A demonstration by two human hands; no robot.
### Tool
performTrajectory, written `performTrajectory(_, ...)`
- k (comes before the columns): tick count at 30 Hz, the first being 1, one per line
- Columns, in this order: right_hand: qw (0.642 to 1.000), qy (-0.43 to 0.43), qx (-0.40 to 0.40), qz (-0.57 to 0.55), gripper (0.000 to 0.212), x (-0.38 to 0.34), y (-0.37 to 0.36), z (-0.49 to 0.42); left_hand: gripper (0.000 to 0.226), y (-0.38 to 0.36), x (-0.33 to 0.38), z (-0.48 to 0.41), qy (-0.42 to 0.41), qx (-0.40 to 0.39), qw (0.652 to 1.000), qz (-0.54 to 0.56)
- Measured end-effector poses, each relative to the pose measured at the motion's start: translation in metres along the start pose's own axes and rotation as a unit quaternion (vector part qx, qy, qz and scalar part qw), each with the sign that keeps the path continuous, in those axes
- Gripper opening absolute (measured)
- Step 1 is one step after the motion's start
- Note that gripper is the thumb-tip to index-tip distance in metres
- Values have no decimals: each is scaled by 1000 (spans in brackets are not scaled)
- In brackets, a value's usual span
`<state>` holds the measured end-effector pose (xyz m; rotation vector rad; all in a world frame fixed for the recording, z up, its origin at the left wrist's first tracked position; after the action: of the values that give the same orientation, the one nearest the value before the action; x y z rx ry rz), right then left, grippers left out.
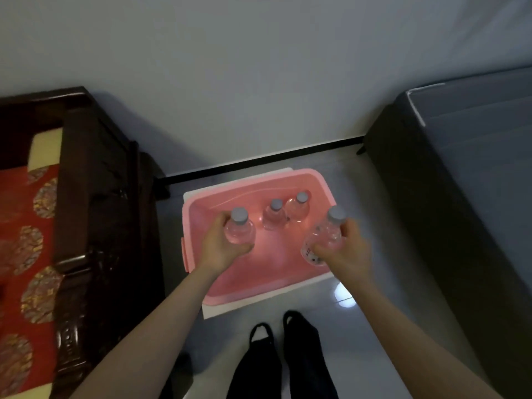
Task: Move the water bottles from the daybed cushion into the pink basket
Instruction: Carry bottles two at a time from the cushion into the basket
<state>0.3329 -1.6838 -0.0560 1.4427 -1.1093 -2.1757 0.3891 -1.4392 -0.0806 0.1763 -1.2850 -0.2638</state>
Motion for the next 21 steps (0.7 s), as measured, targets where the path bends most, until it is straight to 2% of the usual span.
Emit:
performTrajectory(4, 997, -19, -63, 40, 68, 19, -45, -36, 62, -22, -44, -25, 10, 44, 999, -1)
performTrajectory(10, 988, 44, -126, 75, 45, 27, -88, -82, 65, -49, -85, -72, -2, 68, 997, -24)
performTrajectory(15, 976, 89, -181, 86, 57, 24, -102, -112, 66, -67, -95, -104, -16, 64, 997, -36)
performTrajectory(21, 970, 100, -195, 106, 43, 32, -112, -117, 64, -68, -108, -114, -34, 58, 997, -42)
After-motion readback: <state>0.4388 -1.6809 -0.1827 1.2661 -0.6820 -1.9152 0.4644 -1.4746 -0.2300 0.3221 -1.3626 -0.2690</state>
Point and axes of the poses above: each hand's wrist, its own z-axis away from the middle knuckle, its own y-axis out of the back of the hand, x = y × z, the point moved 1 cm from there along -z, towards the middle knuckle, and after that the axes turned 11 degrees about z, right-handed, at the moved point
